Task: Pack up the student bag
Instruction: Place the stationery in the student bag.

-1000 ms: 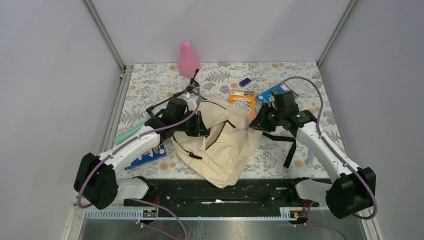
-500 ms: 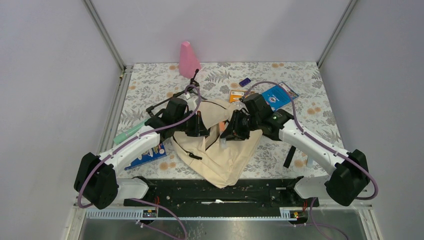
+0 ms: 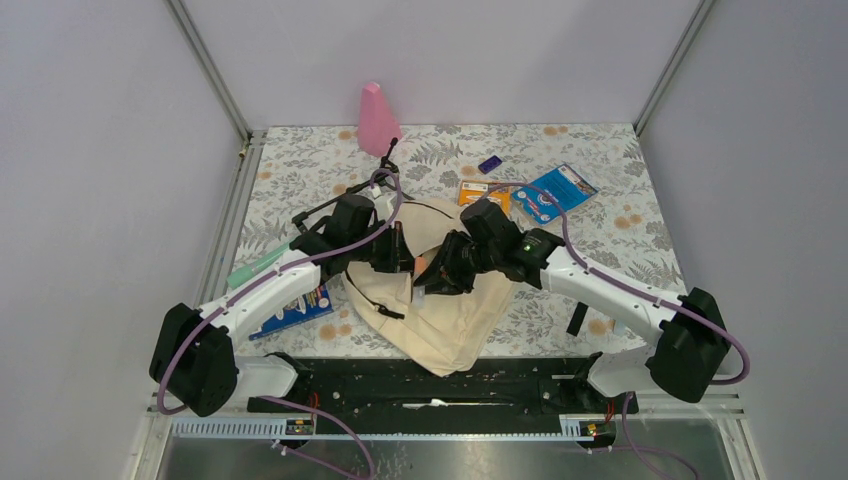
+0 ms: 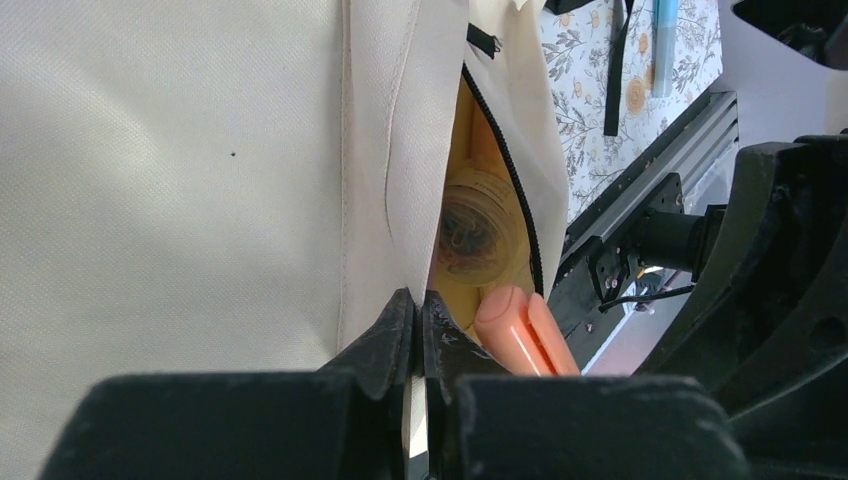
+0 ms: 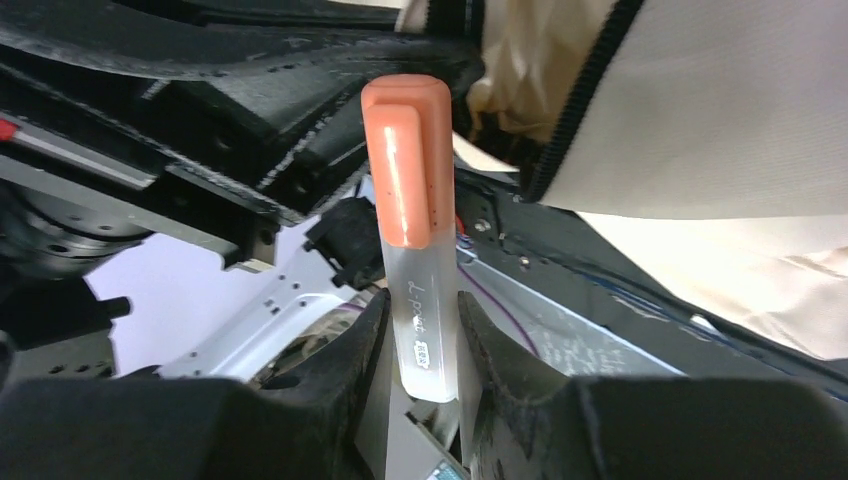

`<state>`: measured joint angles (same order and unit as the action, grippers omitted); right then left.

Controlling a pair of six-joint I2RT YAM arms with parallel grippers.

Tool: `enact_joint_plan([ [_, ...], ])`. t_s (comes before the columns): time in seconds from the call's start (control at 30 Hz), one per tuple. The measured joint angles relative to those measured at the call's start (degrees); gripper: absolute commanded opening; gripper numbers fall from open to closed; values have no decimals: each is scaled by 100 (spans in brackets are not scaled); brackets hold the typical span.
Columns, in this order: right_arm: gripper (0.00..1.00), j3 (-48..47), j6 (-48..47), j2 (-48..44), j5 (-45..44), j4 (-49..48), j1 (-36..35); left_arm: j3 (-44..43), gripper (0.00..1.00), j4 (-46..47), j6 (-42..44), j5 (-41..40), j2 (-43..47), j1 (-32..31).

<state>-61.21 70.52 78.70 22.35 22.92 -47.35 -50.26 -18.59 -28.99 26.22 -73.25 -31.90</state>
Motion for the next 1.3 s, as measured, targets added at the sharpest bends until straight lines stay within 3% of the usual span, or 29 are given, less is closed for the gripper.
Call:
enact_joint_plan([
  [0.4,0,1082,1790,-455,-754,-1078,-273,0,0,7,-66,173,-7,4],
  [1.1,0,1392,2638,-623,-1633,-1401,-365,0,0,9,-87,214,-4,4],
  [1.3,23,1394,2710,-623,-1742,-1403,-365,0,0,11,-90,234,-4,4],
])
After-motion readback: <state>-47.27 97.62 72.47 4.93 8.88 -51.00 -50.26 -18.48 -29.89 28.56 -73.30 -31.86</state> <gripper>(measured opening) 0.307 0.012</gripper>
